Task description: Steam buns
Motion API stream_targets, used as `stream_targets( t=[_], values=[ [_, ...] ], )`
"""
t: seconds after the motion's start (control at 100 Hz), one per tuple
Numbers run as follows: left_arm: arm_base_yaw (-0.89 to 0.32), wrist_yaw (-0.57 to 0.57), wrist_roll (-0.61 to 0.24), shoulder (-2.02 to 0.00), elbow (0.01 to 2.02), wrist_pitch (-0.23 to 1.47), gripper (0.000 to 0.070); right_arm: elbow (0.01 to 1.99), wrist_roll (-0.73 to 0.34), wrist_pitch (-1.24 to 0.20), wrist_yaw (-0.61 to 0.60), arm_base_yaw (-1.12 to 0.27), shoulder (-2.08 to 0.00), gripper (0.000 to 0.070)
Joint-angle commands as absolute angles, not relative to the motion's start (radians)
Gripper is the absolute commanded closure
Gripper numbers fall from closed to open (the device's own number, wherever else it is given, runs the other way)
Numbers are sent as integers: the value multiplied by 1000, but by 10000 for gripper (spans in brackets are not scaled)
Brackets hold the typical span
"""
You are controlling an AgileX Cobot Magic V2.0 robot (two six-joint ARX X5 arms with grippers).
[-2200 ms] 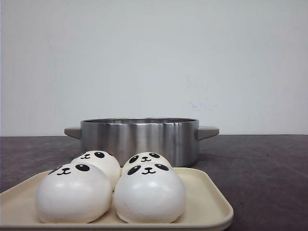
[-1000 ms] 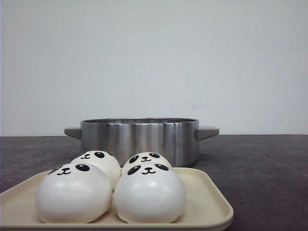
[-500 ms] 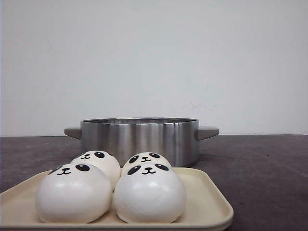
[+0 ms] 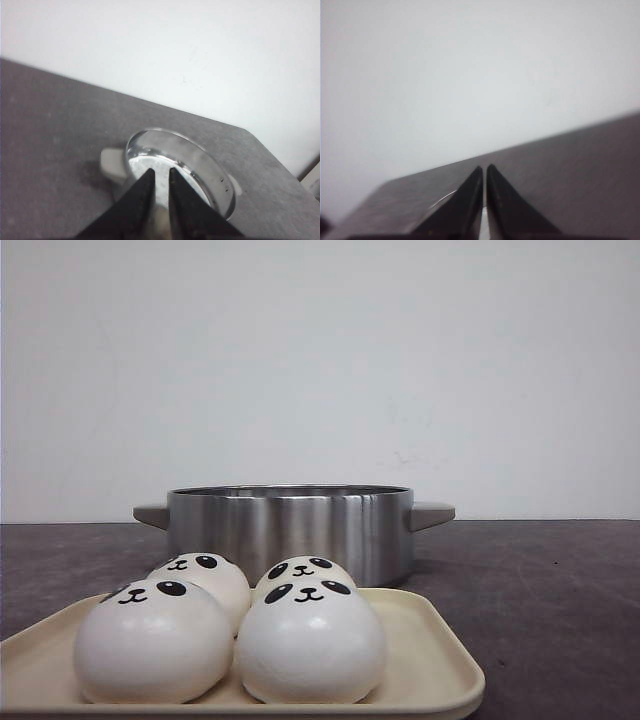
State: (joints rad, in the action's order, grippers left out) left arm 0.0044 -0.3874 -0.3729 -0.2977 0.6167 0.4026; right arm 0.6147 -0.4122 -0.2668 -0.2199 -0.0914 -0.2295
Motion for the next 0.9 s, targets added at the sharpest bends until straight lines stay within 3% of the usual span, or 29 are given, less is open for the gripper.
stream_targets(
  t=[0.0,0.11,0.15,0.19,0.26,0.29,0.32,0.47,0.58,0.75,0.89],
  values=[
    [4,-382,-279,-397,764,470,696,743,-191,-338,-196,-92,-288,695],
    [-13,-374,-209,-505,891,532,691,871,-171,-377,-231,-92,-363,692],
    [-16,-375,-209,-526,911,532,627,898,-207,-373,-258,-93,-381,669],
    [-17,-375,-212,-543,922,532,478,916,-252,-365,-287,-94,-398,567],
    [-19,-381,-241,-562,925,531,101,926,-305,-341,-366,-96,-421,244],
    [-22,-385,-254,-569,925,534,0,926,-312,-335,-402,-96,-432,129],
    [-28,-395,-262,-574,925,541,0,926,-313,-335,-425,-96,-445,88],
    [-61,-424,-263,-575,925,612,0,926,-299,-361,-488,-110,-553,88],
    [-88,-424,-251,-575,925,667,0,940,-270,-365,-464,-178,-659,88],
    [-127,-423,-250,-575,925,688,0,1018,-218,-463,-241,-427,-862,88],
    [-136,-419,-251,-575,925,689,0,1108,-311,-630,-83,-627,-1056,85]
  ],
)
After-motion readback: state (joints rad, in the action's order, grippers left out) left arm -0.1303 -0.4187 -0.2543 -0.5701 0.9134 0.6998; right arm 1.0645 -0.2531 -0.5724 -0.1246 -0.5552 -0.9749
